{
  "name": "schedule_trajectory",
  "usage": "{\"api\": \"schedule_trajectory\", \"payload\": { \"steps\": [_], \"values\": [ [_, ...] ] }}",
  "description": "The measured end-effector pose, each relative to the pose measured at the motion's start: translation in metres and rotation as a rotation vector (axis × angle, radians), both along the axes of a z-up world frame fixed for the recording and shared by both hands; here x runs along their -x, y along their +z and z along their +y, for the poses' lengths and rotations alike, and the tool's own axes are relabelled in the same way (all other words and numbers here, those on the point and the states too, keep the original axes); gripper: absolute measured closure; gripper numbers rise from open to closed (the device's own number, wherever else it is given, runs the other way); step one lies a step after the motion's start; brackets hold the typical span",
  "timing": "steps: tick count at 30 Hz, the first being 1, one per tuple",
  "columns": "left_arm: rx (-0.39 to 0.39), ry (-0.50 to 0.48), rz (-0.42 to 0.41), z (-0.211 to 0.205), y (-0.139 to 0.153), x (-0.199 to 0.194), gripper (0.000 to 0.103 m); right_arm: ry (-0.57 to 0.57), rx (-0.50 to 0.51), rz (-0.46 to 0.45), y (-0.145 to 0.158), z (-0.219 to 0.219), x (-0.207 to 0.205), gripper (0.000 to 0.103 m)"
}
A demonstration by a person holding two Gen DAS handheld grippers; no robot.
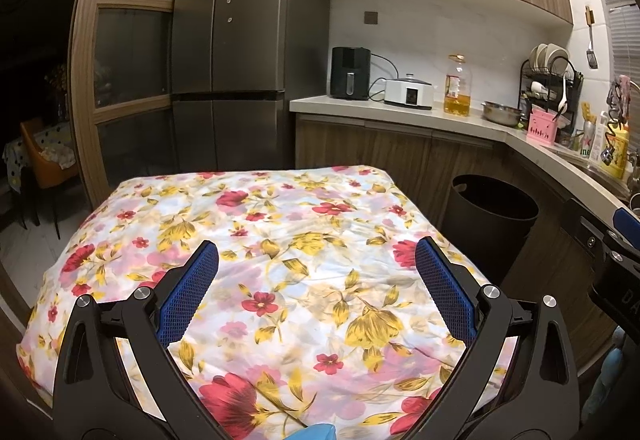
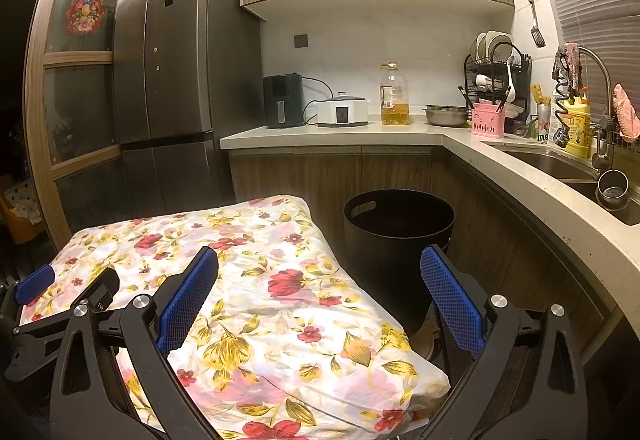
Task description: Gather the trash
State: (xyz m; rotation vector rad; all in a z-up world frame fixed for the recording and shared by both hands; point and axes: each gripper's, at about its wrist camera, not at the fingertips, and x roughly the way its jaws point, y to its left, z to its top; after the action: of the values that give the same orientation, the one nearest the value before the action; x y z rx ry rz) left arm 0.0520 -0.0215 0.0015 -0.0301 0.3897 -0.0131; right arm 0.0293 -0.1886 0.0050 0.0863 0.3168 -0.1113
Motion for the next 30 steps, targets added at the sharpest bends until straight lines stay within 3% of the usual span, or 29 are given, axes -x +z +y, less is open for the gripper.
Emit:
{"api": "schedule_trajectory", "payload": {
  "steps": [30],
  "values": [
    [0.001, 0.001, 0.000, -0.0004, -0.0002, 0.0004, 0.006, -0.002, 0.000, -0.002, 0.0039, 0.0009, -0.0014, 0.006]
  ]
}}
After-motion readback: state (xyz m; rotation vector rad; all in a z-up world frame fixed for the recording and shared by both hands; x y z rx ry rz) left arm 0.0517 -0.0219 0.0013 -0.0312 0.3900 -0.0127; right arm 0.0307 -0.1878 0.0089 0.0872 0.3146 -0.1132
